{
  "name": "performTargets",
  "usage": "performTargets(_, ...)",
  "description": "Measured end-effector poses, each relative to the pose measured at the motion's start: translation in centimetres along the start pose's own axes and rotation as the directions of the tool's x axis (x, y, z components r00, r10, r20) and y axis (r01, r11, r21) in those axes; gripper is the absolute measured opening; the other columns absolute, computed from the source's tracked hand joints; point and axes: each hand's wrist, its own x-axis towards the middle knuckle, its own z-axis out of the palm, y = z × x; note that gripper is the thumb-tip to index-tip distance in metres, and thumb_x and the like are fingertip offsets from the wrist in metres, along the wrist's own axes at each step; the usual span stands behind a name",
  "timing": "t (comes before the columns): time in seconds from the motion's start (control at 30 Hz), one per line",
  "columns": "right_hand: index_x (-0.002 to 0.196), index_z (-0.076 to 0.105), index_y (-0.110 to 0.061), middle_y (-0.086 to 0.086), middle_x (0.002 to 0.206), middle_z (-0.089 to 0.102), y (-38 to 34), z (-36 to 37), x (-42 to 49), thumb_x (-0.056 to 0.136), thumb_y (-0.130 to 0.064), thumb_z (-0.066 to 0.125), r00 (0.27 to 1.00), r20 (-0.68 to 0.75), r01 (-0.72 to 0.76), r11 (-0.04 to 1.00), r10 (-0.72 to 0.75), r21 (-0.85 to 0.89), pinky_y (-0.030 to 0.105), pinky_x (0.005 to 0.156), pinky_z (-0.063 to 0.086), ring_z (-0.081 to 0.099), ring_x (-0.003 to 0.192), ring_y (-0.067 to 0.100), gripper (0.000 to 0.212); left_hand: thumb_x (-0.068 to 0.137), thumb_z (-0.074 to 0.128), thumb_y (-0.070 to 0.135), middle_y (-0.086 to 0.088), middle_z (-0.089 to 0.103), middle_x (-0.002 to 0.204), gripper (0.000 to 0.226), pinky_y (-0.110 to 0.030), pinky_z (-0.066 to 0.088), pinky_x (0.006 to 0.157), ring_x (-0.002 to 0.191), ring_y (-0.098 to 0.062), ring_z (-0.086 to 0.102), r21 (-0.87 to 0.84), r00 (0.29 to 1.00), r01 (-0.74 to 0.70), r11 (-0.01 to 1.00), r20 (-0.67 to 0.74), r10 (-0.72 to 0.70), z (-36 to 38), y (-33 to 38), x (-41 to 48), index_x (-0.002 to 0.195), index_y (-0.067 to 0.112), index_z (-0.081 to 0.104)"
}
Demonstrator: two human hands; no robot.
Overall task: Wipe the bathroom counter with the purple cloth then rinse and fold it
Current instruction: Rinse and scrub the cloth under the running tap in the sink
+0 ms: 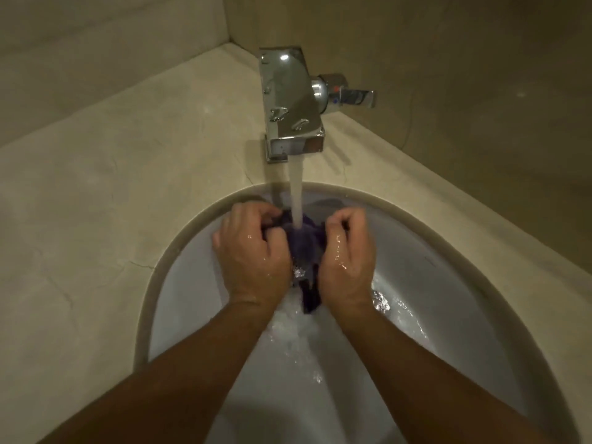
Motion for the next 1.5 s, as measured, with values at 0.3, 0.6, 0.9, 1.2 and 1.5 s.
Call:
performTargets(0.3, 0.13, 0.053, -0.022, -0.003, 0.12, 0.059, 4.2, 0.0, -2.1, 0.095, -0.039, 0.045, 0.993, 0.102, -0.012, 0.923, 0.056, -0.384, 0.043, 0.097, 0.044, 0.051, 0.111, 0.016, 0.04, 0.091, 0.045, 0.037, -0.002, 0.06, 0.115, 0.036, -0.037, 0.041, 0.09, 0.105, -0.022, 0.053, 0.247, 0.947, -0.168, 0.954, 0.31, 0.086, 1.2, -3.9, -1.7, 0.114, 0.015, 0.062)
performTargets(0.6, 0.109, 0.066, -0.032, -0.009, 0.102, 0.064, 5.8, 3.0, -2.6, 0.099, -0.04, 0.044, 0.993, 0.074, 0.116, 0.829, -0.091, -0.547, 0.034, 0.076, 0.038, 0.054, 0.091, 0.017, 0.025, 0.1, 0.034, 0.028, -0.003, 0.06, 0.074, 0.037, -0.033, 0.034, 0.067, 0.068, -0.021, 0.052, 0.263, 0.939, -0.319, 0.911, 0.215, 0.267, 3.1, -5.2, -2.6, 0.083, 0.013, 0.063)
performTargets(0.9, 0.081, 0.057, -0.025, -0.003, 0.08, 0.058, 6.3, 2.9, -0.7, 0.097, -0.04, 0.037, 0.981, 0.154, 0.187, 0.816, -0.122, -0.548, 0.041, 0.078, 0.043, 0.055, 0.081, 0.025, 0.03, 0.099, 0.041, 0.039, -0.004, 0.054, 0.065, 0.038, -0.033, 0.037, 0.062, 0.06, -0.023, 0.05, 0.458, 0.97, -0.243, 0.855, 0.14, 0.201, 4.8, -4.6, -2.4, 0.075, 0.014, 0.058)
performTargets(1.2, 0.09, 0.063, -0.029, -0.007, 0.088, 0.064, 7.1, 2.9, 0.1, 0.098, -0.037, 0.054, 0.983, 0.152, 0.181, 0.732, -0.107, -0.657, 0.04, 0.082, 0.04, 0.056, 0.091, 0.022, 0.015, 0.103, 0.027, 0.051, -0.005, 0.062, 0.07, 0.06, -0.04, 0.052, 0.069, 0.066, -0.024, 0.06, 0.456, 0.977, -0.171, 0.873, 0.194, 0.09, 5.5, -4.5, -2.1, 0.08, 0.012, 0.066)
performTargets(1.5, 0.091, 0.06, -0.028, -0.007, 0.089, 0.062, 5.7, 2.4, 0.5, 0.101, -0.04, 0.028, 0.949, 0.313, 0.204, 0.803, -0.023, -0.56, 0.039, 0.083, 0.041, 0.055, 0.089, 0.02, 0.036, 0.1, 0.038, 0.04, 0.003, 0.058, 0.066, 0.037, -0.038, 0.055, 0.068, 0.061, -0.015, 0.056, 0.373, 0.936, -0.135, 0.918, 0.352, -0.005, 4.2, -3.4, -1.3, 0.075, 0.021, 0.057)
